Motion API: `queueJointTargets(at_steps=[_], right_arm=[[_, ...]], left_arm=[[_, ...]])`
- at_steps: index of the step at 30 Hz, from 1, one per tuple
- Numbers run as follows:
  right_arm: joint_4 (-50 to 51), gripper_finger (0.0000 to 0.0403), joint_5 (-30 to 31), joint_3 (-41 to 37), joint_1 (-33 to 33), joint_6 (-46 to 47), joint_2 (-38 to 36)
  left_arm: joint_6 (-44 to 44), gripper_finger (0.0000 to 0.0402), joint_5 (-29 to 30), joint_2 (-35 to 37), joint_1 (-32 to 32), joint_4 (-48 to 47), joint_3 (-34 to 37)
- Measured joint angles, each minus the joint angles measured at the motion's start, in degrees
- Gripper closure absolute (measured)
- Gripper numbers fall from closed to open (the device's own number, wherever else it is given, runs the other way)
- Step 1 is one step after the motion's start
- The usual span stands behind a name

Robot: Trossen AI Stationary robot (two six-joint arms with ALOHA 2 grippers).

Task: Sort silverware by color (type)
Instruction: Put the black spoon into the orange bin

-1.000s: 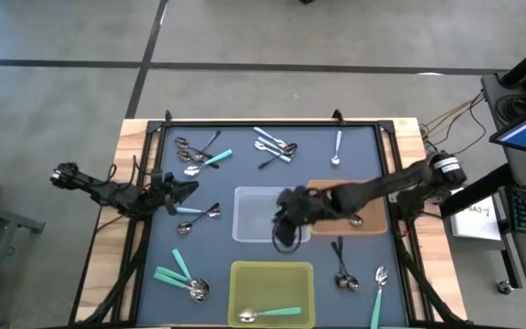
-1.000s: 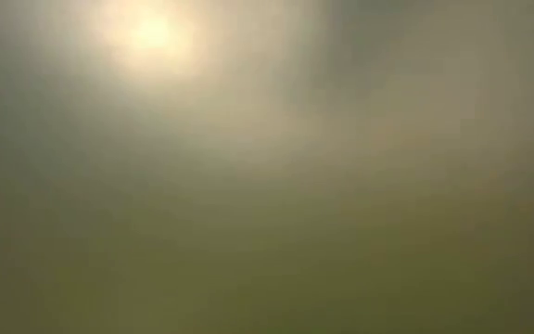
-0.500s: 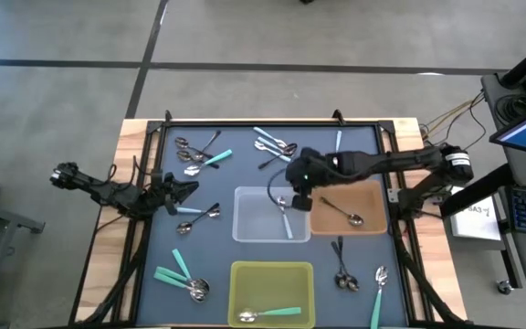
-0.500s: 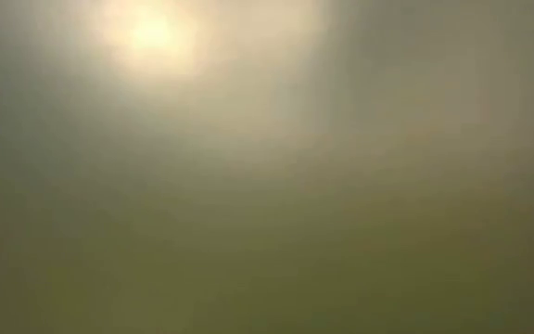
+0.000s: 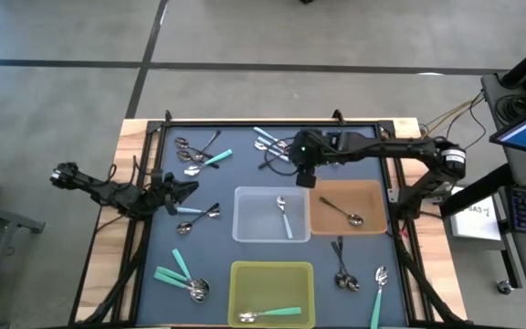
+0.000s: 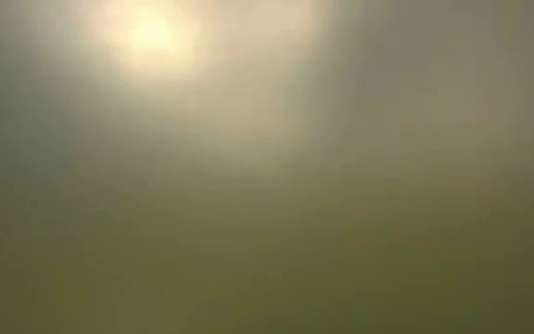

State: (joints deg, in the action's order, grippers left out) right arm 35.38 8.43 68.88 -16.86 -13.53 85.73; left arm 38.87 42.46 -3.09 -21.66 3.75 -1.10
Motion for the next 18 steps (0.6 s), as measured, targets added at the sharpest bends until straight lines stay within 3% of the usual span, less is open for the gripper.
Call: queueJointTargets(at_steps=[8,12,18], right_arm=[[0.61,0.0263,-1.4,-0.36,-6.36,1.52,0.0],[-0.01,0.0271,-6.45,-0.48,-7.09,-8.4,0.0],[-5.8,0.0269,-7.16,-1.88,-7.18,-17.46,0.0]], left_arm=[[-0.01,0.0361,0.0,0.0,-0.01,0.0,0.0],[0.0,0.0361,0.0,0.0,-0.01,0.0,0.0],[0.0,0.0361,0.0,0.0,-0.01,0.0,0.0]])
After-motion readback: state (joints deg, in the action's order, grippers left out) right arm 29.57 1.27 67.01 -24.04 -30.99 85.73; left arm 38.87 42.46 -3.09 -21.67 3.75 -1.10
